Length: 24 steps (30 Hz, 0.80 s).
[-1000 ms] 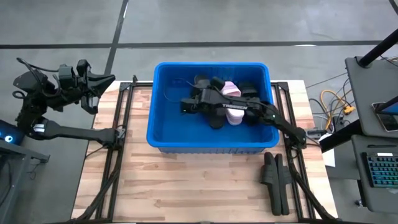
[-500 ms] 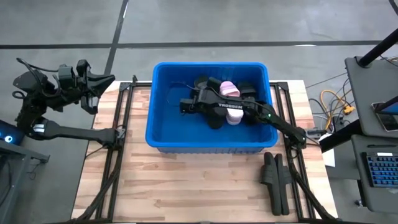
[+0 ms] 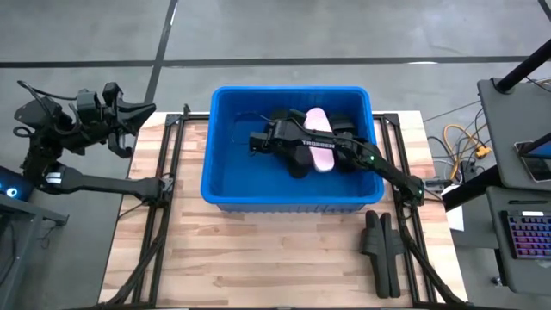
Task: Pick and place slides into bin
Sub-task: Put the black slide into the blue bin
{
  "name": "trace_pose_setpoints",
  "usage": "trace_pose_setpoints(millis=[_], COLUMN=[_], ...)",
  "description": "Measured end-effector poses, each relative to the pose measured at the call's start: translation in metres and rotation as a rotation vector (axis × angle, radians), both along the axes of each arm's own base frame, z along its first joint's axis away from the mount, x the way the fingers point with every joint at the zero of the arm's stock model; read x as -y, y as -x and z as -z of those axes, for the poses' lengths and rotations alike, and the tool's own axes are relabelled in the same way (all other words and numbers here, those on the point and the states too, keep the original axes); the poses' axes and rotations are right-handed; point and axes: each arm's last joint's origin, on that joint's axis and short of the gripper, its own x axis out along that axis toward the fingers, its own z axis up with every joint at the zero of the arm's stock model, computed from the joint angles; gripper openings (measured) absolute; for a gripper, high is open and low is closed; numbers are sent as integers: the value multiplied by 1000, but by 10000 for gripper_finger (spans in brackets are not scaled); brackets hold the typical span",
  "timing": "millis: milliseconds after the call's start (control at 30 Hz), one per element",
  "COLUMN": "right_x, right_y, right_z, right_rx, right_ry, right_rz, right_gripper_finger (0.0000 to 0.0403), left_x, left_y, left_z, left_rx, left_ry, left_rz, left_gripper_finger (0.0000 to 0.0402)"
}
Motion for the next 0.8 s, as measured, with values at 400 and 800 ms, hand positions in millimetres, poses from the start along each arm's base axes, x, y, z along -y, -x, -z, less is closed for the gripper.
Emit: trace_pose_setpoints(millis=[400, 800], right_x=[6, 14], right_y=[1, 6], right_z=[0, 3], right_rx=[28, 88], right_ry=[-6, -184], right_rz=[35, 108], right_gripper_finger=[13, 105], left_x=[0, 0], left_y=[4, 4], left_z=[0, 0], left_rx=[11, 11], left_ry=[0, 0], left_rz=[0, 0], left_gripper_finger=[8, 8])
